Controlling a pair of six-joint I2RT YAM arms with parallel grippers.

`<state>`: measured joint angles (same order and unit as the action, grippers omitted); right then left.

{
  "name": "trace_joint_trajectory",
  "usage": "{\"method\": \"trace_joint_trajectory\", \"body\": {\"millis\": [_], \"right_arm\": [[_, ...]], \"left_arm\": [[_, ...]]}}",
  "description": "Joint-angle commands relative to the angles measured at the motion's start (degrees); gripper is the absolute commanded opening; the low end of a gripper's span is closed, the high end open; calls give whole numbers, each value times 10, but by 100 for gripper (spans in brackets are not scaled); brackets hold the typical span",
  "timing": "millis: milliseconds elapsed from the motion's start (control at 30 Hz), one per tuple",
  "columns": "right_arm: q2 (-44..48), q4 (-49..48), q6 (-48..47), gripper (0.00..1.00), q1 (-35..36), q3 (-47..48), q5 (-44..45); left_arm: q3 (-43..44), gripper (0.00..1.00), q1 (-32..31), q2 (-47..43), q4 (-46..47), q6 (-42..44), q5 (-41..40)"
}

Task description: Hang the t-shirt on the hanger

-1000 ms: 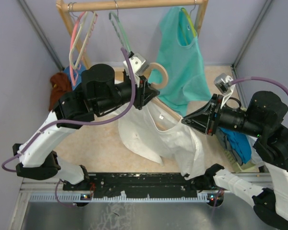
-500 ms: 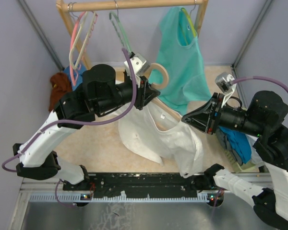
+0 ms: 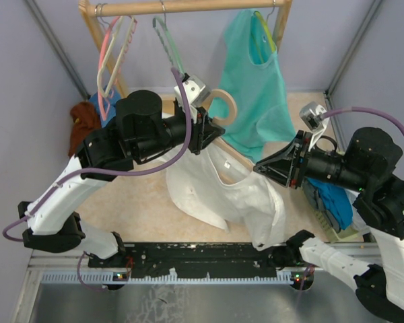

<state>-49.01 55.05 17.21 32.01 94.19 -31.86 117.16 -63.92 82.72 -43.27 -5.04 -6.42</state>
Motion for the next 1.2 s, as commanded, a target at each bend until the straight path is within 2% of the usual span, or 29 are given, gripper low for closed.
{"method": "trace_joint_trajectory", "body": {"millis": [0,100,233,733,1167], "right_arm": [[6,-21,3,16,-2,-5,-8],[8,-20,3,6,-1,-4,-6],[7,-20,3,0,-1,10,0],[-32,-55,5,0,-1,49,5],[-67,-81,13,0,-1,46,-9]], "left_arm": [[1,6,-1,-12,39,-2,6],[3,6,-1,-11,39,-3,8],[4,6,-1,-11,39,-5,11],[-13,5,-1,-3,59,-14,28],[-8,5,-5,7,79,-20,38]]}}
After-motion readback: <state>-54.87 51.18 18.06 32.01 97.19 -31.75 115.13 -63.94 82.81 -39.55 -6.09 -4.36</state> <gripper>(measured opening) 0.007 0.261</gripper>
